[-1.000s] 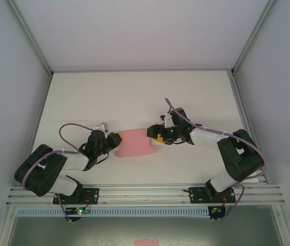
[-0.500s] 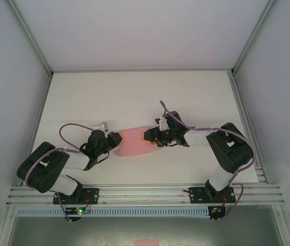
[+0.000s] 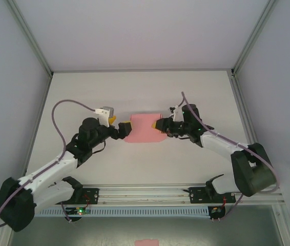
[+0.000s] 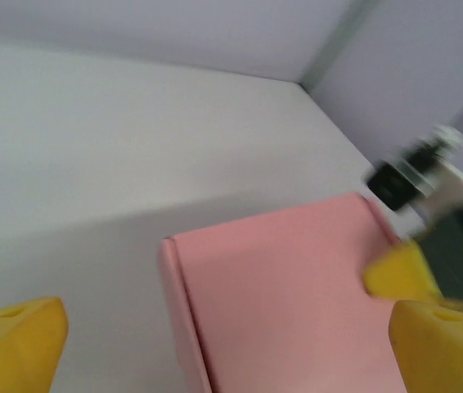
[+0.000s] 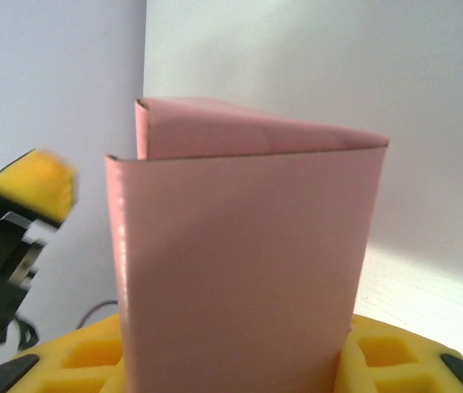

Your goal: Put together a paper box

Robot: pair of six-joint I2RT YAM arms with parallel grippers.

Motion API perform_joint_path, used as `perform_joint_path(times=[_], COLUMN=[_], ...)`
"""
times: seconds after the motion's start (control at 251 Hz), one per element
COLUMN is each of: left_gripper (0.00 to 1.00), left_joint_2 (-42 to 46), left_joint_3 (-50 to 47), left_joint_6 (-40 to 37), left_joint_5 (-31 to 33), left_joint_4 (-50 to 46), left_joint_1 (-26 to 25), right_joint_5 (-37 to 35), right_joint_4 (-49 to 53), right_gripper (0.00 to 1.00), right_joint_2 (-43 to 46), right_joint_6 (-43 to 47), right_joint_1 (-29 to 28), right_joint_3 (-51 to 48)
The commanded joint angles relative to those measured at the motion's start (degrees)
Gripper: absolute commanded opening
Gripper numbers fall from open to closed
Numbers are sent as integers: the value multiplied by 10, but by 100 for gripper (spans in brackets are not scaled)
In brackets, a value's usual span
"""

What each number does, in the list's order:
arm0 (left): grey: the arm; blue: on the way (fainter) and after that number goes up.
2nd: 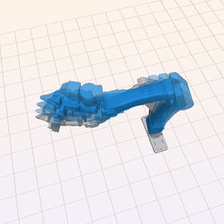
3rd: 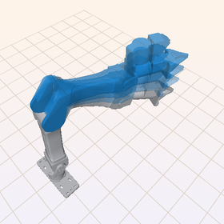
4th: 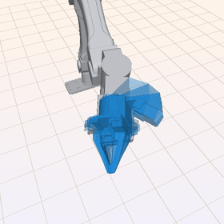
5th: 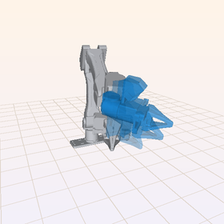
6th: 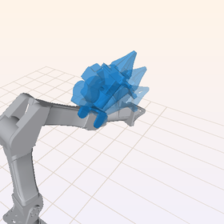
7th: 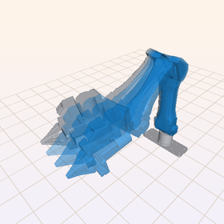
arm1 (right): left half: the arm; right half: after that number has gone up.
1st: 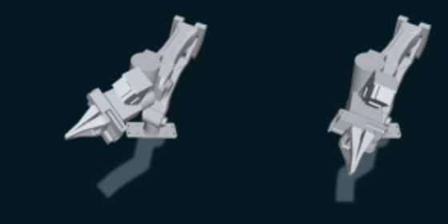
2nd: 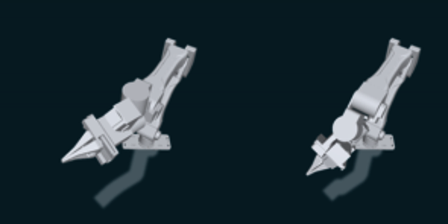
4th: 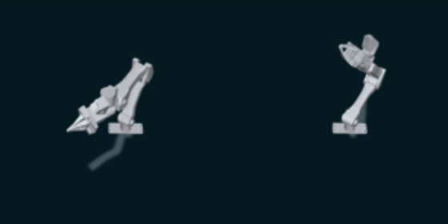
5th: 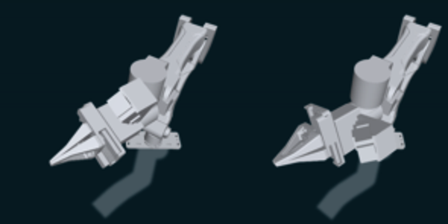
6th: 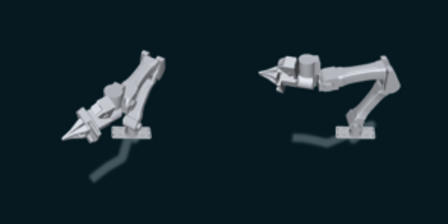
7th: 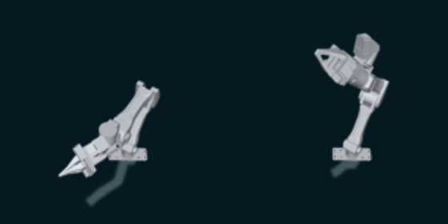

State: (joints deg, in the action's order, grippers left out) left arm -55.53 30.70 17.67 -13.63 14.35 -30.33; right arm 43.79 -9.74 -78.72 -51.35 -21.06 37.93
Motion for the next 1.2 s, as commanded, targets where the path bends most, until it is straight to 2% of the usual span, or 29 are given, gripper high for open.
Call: perform_joint_path(times=[0.0,0.072,0.152,0.287,0.355,0.451,0.619,0.758,0.882,0.978,1.034,1.101,1.153,1.193], left_gripper=[100,100,100,100,100,97,80,55,47,47,42,39,38,38], left_joint_2=[29,13,-45,-188,-239,-279,-291,-269,-260,-257,-256,-254,-253,-253], left_joint_3=[65,109,167,265,289,298,292,267,268,277,286,301,310,317], left_joint_6=[-285,-372,-455,-551,-575,-588,-585,-583,-585,-589,-588,-583,-572,-568], left_joint_5=[-32,-8,34,190,245,293,312,321,305,295,291,275,262,233], left_joint_4=[-167,-221,-301,-412,-413,-367,-315,-261,-258,-281,-307,-356,-389,-427], left_joint_1=[-66,-106,-140,-197,-211,-214,-214,-214,-214,-214,-213,-212,-209,-204], right_joint_5=[50,66,93,131,157,157,176,173,175,167,146,94,43,-11], right_joint_4=[85,155,241,270,265,259,263,265,259,273,293,320,322,323], right_gripper=[39,40,42,43,43,43,42,42,45,53,62,71,74,80], right_joint_2=[13,12,1,-2,-11,-17,-27,-33,-38,-35,-27,-5,23,52], right_joint_6=[-28,-43,-37,-83,-108,-130,-146,-148,-142,-115,-78,-14,36,76], right_joint_1=[36,50,61,64,68,69,74,80,80,83,90,106,122,135], right_joint_3=[41,74,117,138,137,134,133,127,124,128,135,148,152,153])
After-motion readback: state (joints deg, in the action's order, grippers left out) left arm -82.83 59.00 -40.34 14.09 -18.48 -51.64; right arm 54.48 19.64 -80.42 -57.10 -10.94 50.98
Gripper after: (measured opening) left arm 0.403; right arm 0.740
